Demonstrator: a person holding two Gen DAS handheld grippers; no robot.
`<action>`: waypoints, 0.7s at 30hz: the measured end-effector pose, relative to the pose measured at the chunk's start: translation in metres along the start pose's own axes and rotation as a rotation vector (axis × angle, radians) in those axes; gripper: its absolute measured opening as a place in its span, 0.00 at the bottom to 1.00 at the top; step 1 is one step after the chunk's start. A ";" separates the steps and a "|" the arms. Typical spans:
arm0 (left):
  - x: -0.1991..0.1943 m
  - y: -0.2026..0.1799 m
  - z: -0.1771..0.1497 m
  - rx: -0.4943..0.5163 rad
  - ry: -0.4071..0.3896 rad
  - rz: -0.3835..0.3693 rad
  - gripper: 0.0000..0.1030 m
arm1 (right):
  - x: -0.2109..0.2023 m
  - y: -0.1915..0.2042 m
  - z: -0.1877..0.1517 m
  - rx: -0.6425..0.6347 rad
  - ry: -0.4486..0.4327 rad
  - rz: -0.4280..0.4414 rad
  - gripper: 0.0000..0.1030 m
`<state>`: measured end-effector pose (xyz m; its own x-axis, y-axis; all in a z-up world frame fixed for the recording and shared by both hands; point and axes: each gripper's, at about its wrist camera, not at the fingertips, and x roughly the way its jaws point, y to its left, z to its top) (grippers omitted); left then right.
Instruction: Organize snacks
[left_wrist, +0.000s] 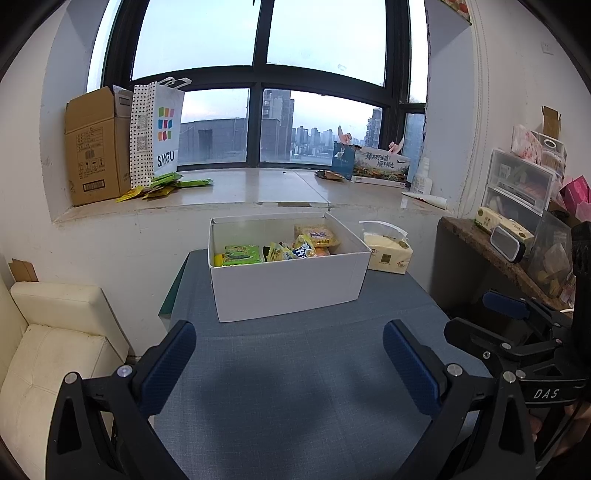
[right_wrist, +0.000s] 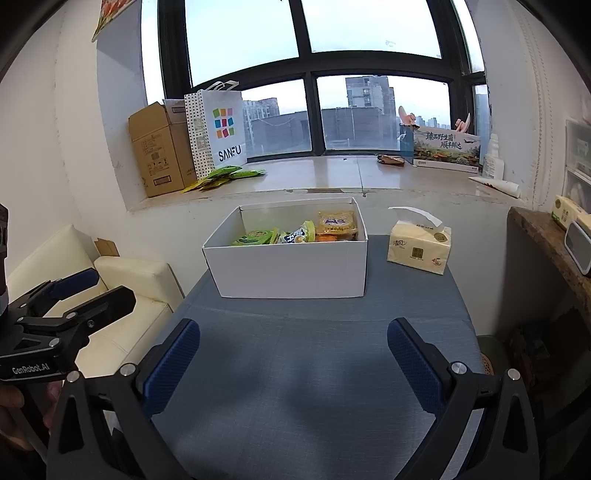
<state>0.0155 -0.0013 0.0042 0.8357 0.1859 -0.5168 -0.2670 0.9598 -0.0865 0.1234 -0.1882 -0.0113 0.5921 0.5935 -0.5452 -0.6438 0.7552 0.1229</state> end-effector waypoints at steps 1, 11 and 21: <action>0.000 0.000 0.000 0.002 0.000 0.000 1.00 | 0.000 0.000 0.000 -0.001 0.002 0.001 1.00; 0.001 -0.001 0.001 0.005 0.002 -0.002 1.00 | 0.001 0.000 0.000 -0.002 0.001 0.001 1.00; 0.002 -0.001 0.000 0.006 0.010 -0.002 1.00 | 0.001 -0.001 0.000 -0.001 0.001 0.000 1.00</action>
<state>0.0177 -0.0016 0.0030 0.8315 0.1819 -0.5249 -0.2626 0.9614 -0.0828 0.1242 -0.1884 -0.0117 0.5912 0.5934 -0.5461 -0.6446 0.7547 0.1221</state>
